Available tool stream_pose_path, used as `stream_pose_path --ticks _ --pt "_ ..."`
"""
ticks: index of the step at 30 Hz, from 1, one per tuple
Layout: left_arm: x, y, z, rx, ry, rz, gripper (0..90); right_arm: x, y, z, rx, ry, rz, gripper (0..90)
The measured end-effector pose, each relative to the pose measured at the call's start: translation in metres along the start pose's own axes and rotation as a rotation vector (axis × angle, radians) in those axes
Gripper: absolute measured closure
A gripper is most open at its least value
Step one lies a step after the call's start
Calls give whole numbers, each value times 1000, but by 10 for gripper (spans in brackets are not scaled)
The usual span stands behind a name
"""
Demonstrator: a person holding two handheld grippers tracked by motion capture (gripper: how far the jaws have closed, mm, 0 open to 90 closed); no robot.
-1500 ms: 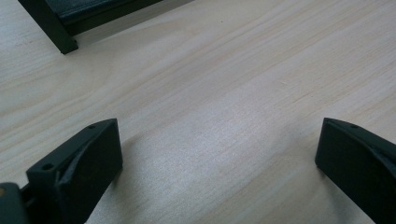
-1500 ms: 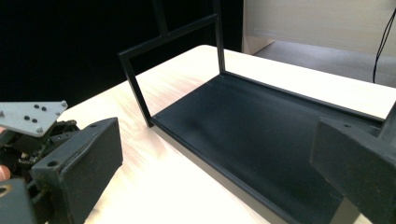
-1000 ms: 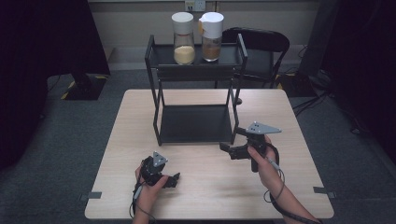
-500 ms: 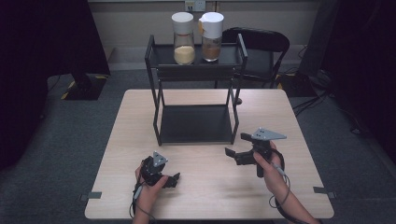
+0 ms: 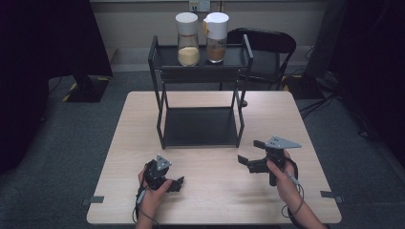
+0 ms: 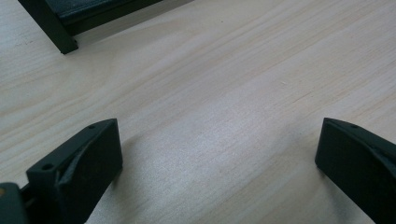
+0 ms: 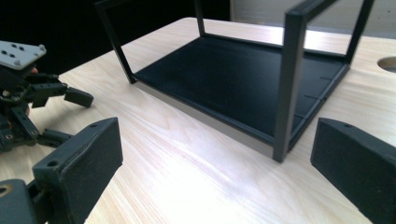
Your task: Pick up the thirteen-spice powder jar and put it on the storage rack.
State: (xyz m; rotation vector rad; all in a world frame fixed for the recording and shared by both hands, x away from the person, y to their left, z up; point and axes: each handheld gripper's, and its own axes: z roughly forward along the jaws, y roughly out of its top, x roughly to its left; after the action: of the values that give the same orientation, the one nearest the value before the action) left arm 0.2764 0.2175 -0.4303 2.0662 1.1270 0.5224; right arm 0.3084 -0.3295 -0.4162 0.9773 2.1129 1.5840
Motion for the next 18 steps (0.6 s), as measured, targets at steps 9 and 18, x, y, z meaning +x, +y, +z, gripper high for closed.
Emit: stream_pose_path --ticks 9,18 --pt "0 0 0 -1 0 0 0 -6 -13 -12 11 -22 7 14" --pt "0 0 0 0 0 0 0 -9 -22 -22 16 -46 15 14"
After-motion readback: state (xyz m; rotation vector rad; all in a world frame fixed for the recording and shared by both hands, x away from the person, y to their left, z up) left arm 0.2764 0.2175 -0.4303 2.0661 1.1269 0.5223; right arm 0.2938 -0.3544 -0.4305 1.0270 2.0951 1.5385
